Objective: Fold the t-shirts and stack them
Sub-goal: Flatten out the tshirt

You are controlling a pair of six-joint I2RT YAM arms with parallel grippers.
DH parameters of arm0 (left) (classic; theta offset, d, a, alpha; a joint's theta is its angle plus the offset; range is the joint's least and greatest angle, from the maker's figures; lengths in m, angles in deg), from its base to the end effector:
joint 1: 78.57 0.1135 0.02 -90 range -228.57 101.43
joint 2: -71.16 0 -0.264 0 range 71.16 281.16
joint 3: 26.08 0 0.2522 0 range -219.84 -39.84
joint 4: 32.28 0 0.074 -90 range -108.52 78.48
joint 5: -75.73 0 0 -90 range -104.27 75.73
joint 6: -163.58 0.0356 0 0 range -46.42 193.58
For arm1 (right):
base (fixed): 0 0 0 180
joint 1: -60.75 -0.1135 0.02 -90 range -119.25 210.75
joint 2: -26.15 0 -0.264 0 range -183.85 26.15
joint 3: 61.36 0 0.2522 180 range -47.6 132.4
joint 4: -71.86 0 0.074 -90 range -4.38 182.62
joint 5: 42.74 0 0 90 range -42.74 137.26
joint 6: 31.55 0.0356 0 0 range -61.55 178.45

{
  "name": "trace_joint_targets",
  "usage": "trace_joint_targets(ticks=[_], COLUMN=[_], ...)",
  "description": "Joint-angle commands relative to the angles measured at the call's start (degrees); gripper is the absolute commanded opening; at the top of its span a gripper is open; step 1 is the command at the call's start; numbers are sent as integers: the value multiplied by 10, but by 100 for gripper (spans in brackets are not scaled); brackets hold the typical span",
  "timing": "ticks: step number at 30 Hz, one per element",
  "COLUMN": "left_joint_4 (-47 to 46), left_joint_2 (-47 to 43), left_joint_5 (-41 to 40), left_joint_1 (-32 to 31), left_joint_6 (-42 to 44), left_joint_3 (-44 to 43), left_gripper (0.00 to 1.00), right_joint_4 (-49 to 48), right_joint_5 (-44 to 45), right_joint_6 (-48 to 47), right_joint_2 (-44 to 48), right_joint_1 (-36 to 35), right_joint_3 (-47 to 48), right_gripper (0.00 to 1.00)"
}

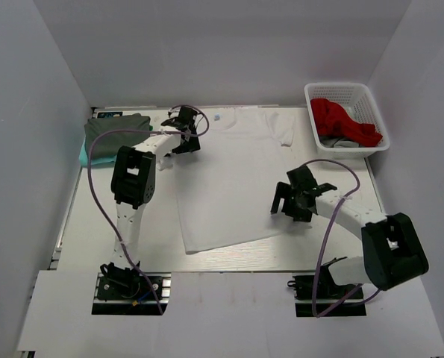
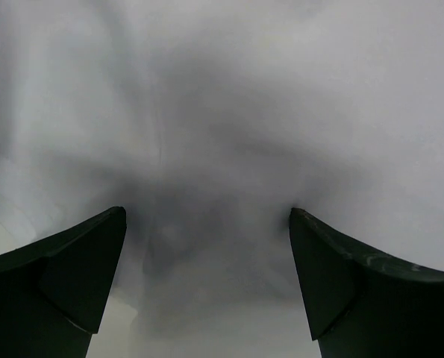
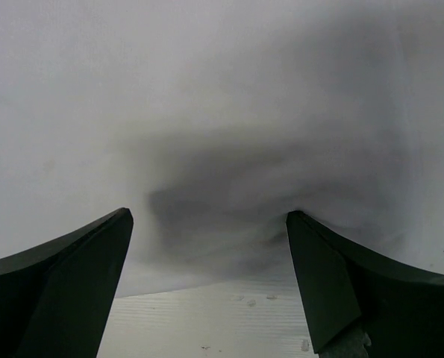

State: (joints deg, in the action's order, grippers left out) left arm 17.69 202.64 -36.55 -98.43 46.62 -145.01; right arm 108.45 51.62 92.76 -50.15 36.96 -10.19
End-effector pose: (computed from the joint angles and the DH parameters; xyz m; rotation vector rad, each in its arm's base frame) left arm 0.4658 -0.1539 0.1616 -0.2798 2.5322 0.2126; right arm 0.2186 0.0934 0.1665 0.2697 2.6505 0.2372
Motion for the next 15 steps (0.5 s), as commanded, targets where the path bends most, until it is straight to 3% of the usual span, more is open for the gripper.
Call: trace_joint_targets(ticks=[1, 4, 8, 10, 11, 12, 14, 15], left_joint_4=[85, 99, 88, 74, 56, 33, -73, -96], left_joint_2=[-42, -142, -313, -390, -474, -516, -594, -652], left_joint_5=[-32, -30, 89, 187, 229, 321, 450, 476], left_joint_1=[3, -21, -37, -57, -67, -76, -100, -107], left_joint_6=[-44, -117, -208, -246, -246, -246, -241, -236], left_joint_3=[36, 178, 463, 583, 622, 658, 746, 760], left_gripper=[100, 100, 100, 100, 100, 100, 100, 100], right_joint_4=[6, 20, 27, 48, 49, 44, 39, 37], right_joint_5=[21, 29, 58, 71, 83, 84, 68, 70], right_joint_6=[1, -4, -22, -45, -50, -75, -110, -125], right_joint_2=[-59, -106, -163, -213, -239, -254, -316, -330], right_joint_1=[13, 23, 69, 82, 101, 106, 113, 113], right_joint_3=[13, 50, 115, 163, 178, 234, 280, 344], right_gripper=[90, 90, 90, 90, 90, 90, 90, 90])
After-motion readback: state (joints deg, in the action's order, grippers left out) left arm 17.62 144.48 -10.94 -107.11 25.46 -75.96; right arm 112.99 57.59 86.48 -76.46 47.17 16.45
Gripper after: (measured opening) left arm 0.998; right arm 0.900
